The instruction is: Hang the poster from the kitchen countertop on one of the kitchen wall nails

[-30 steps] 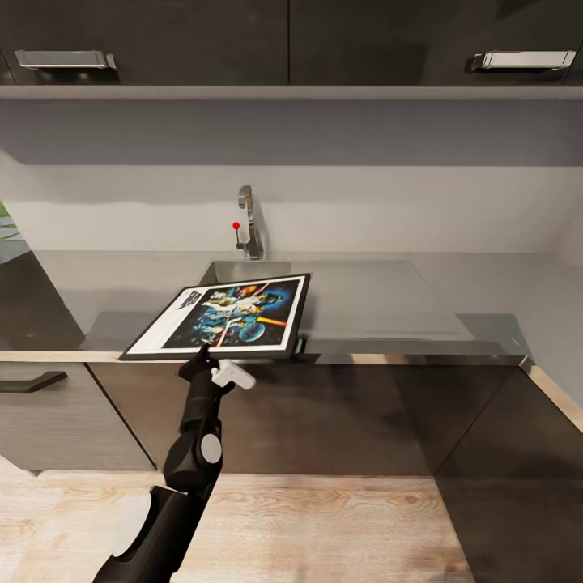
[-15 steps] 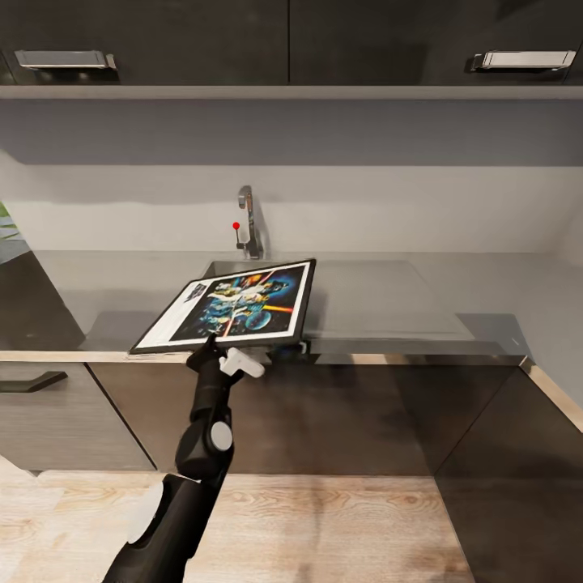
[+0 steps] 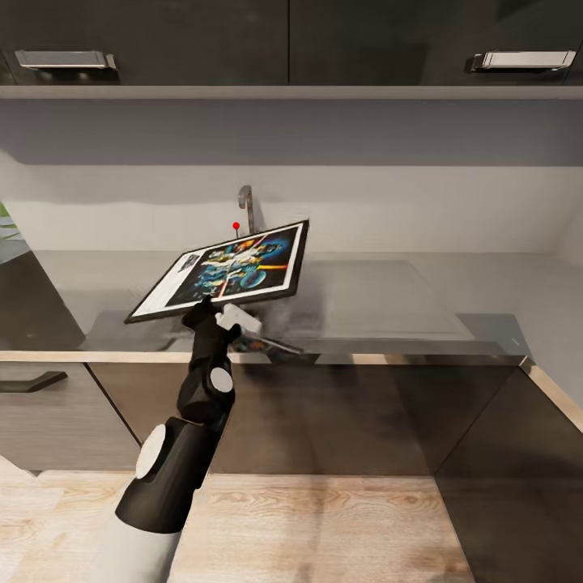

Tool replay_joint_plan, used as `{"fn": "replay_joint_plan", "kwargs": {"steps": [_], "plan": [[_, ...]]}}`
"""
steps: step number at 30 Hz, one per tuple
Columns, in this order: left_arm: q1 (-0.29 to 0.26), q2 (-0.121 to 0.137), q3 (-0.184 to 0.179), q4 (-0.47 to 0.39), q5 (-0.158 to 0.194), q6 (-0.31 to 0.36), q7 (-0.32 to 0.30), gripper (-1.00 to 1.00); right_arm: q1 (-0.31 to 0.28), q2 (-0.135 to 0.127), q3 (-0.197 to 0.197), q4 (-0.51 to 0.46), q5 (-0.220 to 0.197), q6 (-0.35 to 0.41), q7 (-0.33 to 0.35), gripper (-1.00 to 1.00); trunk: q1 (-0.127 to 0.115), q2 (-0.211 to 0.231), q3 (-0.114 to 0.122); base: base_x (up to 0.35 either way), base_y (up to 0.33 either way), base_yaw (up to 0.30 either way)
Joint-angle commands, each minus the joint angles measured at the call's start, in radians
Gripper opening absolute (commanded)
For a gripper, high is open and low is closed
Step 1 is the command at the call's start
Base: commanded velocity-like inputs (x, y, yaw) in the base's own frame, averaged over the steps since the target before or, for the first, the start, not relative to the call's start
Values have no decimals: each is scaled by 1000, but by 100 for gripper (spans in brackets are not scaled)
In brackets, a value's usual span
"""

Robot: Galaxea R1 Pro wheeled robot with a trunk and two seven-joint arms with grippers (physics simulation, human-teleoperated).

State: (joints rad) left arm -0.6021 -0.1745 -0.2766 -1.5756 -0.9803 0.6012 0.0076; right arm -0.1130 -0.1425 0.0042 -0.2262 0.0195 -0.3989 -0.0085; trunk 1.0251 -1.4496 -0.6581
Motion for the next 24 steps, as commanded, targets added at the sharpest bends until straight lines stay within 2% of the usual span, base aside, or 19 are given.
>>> {"fn": "replay_joint_plan", "kwargs": {"steps": [1,2,3,4,6,7,9,12,15,18,20,21,24], "plan": [[-38,0,-2,-1,73,22,-27,-100,-1,0,0,1,2,-3,-1,100,0,0,-1,0,0,0],[-53,0,-2,-1,122,28,-34,-100,-1,0,0,1,2,-3,-1,100,0,0,-1,0,0,0],[-60,0,-2,-1,148,31,-37,-100,-1,0,0,1,2,-3,-1,100,0,0,-1,0,0,0],[-74,0,-2,-1,201,40,-41,-100,-1,0,0,1,2,-3,-1,100,0,0,-1,0,0,0],[-86,0,-3,-1,253,52,-42,-100,-1,0,0,1,2,-3,-1,100,0,0,-1,0,0,0],[-99,0,-3,-1,301,63,-44,-100,-1,0,0,1,2,-3,-1,100,0,0,-1,0,0,0],[-113,0,-3,-1,346,75,-45,-100,-1,0,0,1,2,-3,-1,100,0,0,-1,0,0,0],[-147,0,-3,-1,462,101,-46,-100,-1,0,0,1,2,-3,-1,100,0,0,-1,0,0,0],[-157,0,-3,-1,506,106,-46,-100,-1,0,1,1,2,-3,-1,100,0,0,-1,0,0,0],[-182,0,-3,-1,585,112,-46,-100,-1,0,2,1,2,-3,-1,100,0,0,-1,0,0,0],[-199,0,-3,-1,625,117,-46,-100,-1,0,2,1,2,-3,-1,100,0,0,-1,0,0,0],[-205,0,-3,-1,641,123,-45,-100,-1,0,2,1,2,-3,-1,100,0,0,-1,0,0,0],[-212,0,-3,-1,657,130,-45,-100,-1,0,3,1,2,-3,-1,100,0,0,-1,0,0,0]]}}
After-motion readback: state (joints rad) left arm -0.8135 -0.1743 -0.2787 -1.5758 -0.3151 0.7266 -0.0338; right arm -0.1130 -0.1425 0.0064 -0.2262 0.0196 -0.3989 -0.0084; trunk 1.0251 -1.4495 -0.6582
